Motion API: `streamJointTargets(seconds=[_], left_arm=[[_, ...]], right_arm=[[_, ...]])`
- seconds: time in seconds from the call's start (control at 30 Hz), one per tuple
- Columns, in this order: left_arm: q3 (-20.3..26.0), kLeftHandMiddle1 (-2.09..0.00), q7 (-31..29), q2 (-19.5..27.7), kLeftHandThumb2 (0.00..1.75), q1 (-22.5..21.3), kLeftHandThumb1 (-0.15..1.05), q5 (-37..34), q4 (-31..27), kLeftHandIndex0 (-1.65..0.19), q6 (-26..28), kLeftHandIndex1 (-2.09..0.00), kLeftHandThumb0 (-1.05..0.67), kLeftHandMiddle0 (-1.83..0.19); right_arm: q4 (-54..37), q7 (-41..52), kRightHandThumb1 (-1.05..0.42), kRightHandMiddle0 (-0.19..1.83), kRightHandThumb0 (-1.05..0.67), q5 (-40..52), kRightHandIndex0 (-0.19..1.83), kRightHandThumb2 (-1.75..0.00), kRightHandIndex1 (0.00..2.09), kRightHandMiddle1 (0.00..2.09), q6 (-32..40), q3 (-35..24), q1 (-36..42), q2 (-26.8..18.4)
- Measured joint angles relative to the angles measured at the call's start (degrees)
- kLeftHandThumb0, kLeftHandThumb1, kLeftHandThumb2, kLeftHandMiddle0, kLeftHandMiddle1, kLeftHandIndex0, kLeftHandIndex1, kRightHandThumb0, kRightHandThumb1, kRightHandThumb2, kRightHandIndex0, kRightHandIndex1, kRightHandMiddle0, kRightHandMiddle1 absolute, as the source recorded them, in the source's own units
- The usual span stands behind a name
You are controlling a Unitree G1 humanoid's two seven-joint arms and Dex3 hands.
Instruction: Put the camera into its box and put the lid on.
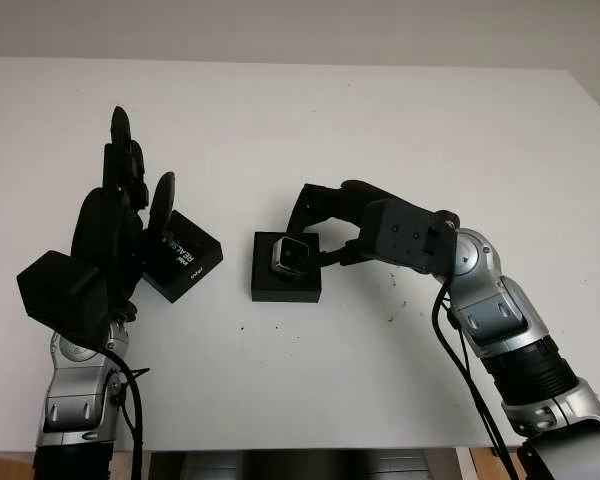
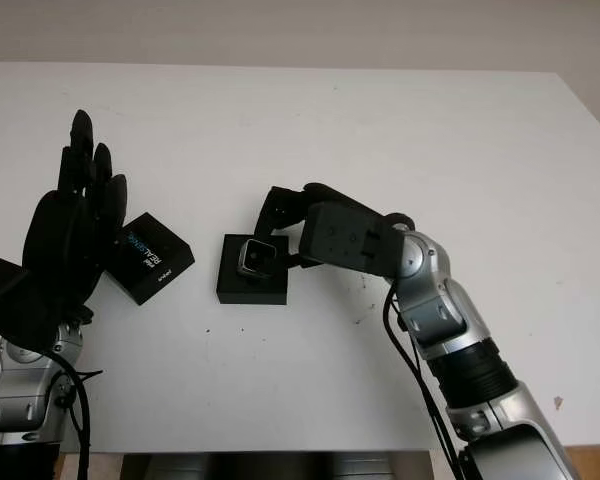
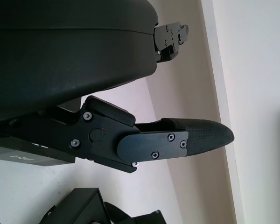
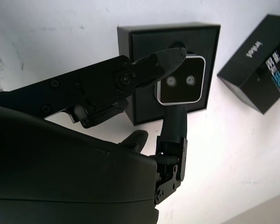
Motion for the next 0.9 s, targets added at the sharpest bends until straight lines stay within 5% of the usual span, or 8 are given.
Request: streamJointTargets(seconds=[0.9], left_arm=[[-0.5,-0.03,0.3,0.0,0.50,0.6,1.05,0.0,-0.2,0.19,0.2,-0.02,-0.83,0.19]], right_arm=[[-1.1,1.3,-0.96,0.05,-0.55,0.0,0.08,-0.06,0.40,1.16,2.1,-1.0,0.1,-0.5]])
